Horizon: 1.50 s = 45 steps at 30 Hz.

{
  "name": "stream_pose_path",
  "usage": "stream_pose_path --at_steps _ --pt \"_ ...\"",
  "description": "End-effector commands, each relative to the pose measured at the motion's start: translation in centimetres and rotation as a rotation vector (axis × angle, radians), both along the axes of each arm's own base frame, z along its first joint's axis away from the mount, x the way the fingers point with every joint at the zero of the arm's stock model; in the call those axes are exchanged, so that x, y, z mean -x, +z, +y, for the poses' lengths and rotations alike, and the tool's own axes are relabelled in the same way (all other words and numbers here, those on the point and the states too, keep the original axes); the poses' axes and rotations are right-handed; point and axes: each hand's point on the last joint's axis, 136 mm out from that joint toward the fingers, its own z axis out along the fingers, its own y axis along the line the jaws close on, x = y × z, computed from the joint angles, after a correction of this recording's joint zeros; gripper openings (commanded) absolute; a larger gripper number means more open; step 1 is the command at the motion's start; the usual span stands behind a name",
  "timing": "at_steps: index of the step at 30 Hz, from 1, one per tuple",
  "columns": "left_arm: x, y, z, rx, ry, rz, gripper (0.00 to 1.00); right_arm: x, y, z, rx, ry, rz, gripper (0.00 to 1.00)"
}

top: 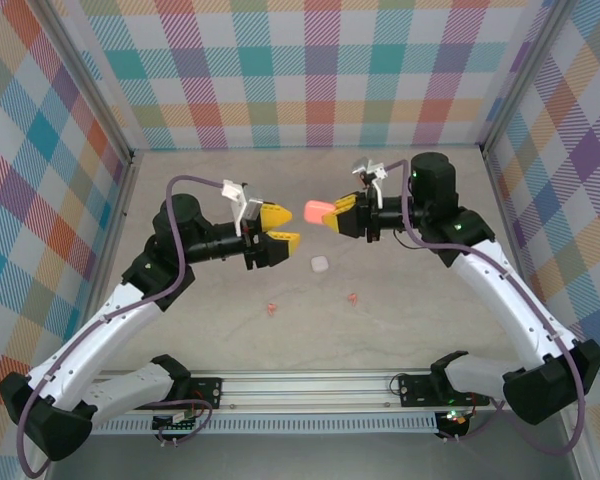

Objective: Insert wireless bluetooth earbuds into charging case

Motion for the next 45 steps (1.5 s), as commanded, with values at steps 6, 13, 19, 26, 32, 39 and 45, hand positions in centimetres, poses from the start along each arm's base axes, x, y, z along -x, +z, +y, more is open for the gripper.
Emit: stream_pose_path --at_steps 6,13,19,26,32,39,45 --pt "-1.4 -1.1 -1.0 0.097 -0.157 0.156 0.53 3.0 0.0 -0.3 -0.015 0.135 -0.135 0.2" --pt "0.4 -1.5 -2.0 0.071 -0.196 -0.016 0.55 3.1 -1.1 -0.1 -0.006 0.162 -0.098 0.2" --pt "1.1 -2.4 -2.7 0.021 -0.185 -0.062 0.58 3.2 -1.7 0.3 0.005 0.182 -0.104 0.21" --pt "1.0 -2.4 -3.0 0.048 -0.176 -0.054 0.58 3.7 -2.0 0.7 -0.004 0.212 -0.108 0.21" --pt "0.6 -2.8 -3.7 0.08 -0.199 -0.003 0.55 3.9 -2.2 1.0 -0.005 0.226 -0.11 0.21" --pt "0.9 -3.0 -4.4 0.072 -0.247 0.019 0.45 4.1 -2.1 1.1 -0.015 0.232 -0.116 0.21" --pt "1.4 -3.0 -4.3 0.067 -0.266 0.023 0.2 4.1 -1.9 1.1 -0.018 0.225 -0.12 0.24"
